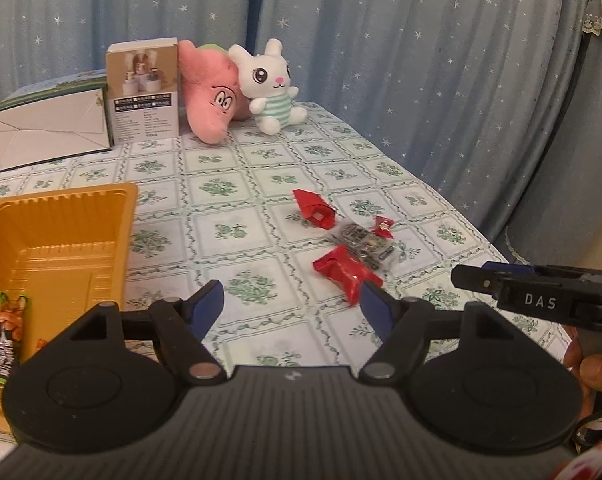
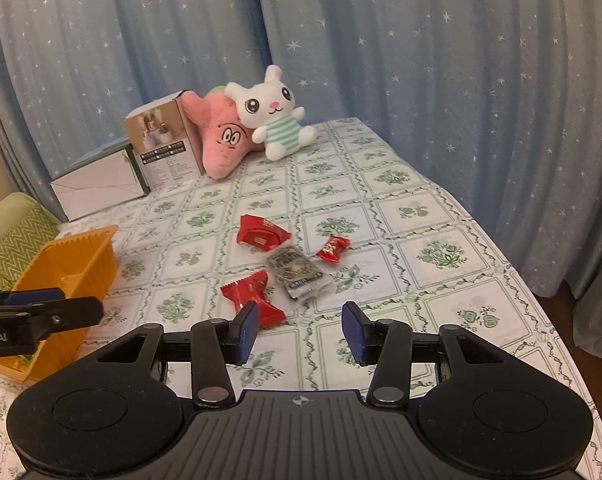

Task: Organize snacks
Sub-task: 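Move both open tools back to the remaining snacks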

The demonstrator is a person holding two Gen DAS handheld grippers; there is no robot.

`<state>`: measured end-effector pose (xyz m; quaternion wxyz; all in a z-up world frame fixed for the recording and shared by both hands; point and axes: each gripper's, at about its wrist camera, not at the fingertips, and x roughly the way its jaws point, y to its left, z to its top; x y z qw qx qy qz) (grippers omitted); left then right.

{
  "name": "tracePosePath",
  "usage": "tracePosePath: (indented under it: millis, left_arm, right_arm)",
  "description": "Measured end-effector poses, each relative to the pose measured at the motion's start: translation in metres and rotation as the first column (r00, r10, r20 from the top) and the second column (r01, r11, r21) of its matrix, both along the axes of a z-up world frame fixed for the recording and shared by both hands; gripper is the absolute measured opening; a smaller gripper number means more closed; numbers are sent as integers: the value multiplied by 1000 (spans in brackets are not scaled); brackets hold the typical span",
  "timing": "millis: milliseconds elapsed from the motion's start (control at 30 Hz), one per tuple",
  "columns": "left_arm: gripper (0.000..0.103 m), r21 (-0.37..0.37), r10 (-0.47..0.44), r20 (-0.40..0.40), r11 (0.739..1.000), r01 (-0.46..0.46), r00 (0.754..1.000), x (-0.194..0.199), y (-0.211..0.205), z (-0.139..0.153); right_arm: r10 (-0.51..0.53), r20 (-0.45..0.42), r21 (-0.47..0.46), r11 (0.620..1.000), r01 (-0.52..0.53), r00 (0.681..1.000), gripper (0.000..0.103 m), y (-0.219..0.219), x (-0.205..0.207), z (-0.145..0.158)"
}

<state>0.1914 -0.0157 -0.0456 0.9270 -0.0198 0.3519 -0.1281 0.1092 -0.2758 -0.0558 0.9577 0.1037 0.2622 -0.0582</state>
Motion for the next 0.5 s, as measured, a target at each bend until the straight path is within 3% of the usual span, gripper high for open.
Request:
tracePosePath:
  millis: [500]
  left_arm:
    - [72, 28, -65, -49, 997, 67, 997, 37, -45, -32]
  right_arm:
    - [3, -72, -88, 996, -9, 997, 46, -21, 26, -2]
